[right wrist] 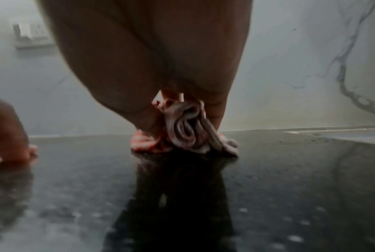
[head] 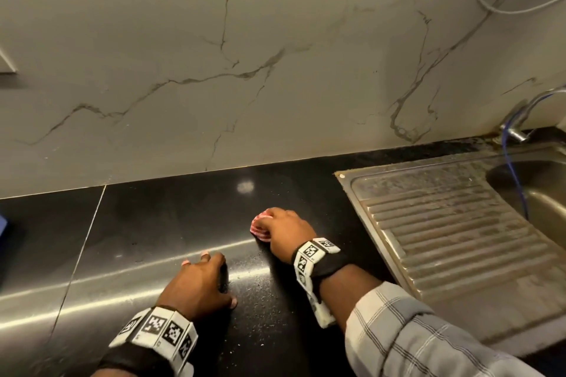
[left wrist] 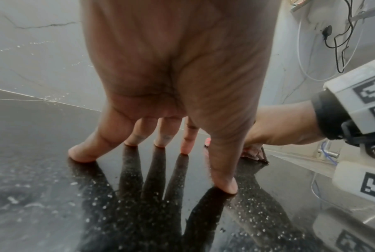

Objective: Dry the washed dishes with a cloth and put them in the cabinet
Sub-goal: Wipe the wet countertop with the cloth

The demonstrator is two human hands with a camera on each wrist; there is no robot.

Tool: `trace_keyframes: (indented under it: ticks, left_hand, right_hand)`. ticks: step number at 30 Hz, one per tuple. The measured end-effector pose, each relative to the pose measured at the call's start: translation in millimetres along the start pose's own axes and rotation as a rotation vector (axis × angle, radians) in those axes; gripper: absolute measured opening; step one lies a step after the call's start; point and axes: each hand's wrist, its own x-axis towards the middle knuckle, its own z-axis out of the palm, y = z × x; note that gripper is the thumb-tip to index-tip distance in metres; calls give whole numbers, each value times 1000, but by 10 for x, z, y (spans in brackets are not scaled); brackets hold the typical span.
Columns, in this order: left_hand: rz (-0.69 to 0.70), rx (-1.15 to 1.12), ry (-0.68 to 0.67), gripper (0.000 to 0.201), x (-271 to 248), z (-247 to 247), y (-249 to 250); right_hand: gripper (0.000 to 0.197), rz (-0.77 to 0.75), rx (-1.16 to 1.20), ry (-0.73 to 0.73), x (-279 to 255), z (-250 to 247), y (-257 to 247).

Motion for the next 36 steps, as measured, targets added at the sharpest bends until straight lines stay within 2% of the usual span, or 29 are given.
trace_keyframes:
  ticks: [2,5,7,9,11,13,16,19,22,24,26,29,31,32,34,36]
  left_hand:
    - [-3,-13,9,62,2,9,-1]
    - [-2,-17,8,63,6,19,13]
    - [-6,-15,-2,64,14,13,23]
    - [-9,-5,-16,63,23,1,41]
    - [-10,-5,-29,62,28,-5,48]
    - [-9,-2,-35,63,34,-1,40]
    - [-9,7,-44,67,46,16,24]
    - [-15,17,-49,69,66,42,-5]
    - [-10,20,-60,70,81,54,-31]
    - [-11,11,-74,69,82,66,-38]
    - [-6,-1,-70,68,76,75,-38]
    - [-13,9,-75,71,79,56,-23]
    - [-26,16,-93,72,101,31,5]
    - [-29,21,-102,72,106,5,29]
    - [-28,28,-104,71,105,-51,69]
    - [-26,45,-79,68,62,-102,103]
  right_hand:
    - [60,67,-8,39,-39,-12,262]
    - [63,353,-13,134,-262,-122,1023]
    - [46,573,-40,166,-393,-267,1499]
    - [32,700,-49,226,-366,-426,1667]
    - [35,606,-30,317,-178,-514,1421]
    - [46,395,45,338,79,-521,937]
    - [44,134,56,188,410,-337,149]
    - [40,-12,-56,6,611,-99,-269]
    - [44,-8,-130,-2,708,-74,-170]
    - [48,85,-114,17,749,-159,169]
    - [47,206,-81,36,710,-241,737]
    - [28,486,-83,114,343,-376,1610]
    - [28,673,-175,200,30,-449,1791]
    - [28,668,-182,244,-98,-458,1711]
    - [32,453,-55,297,-201,-371,1370]
    - [45,210,27,172,-251,-202,834]
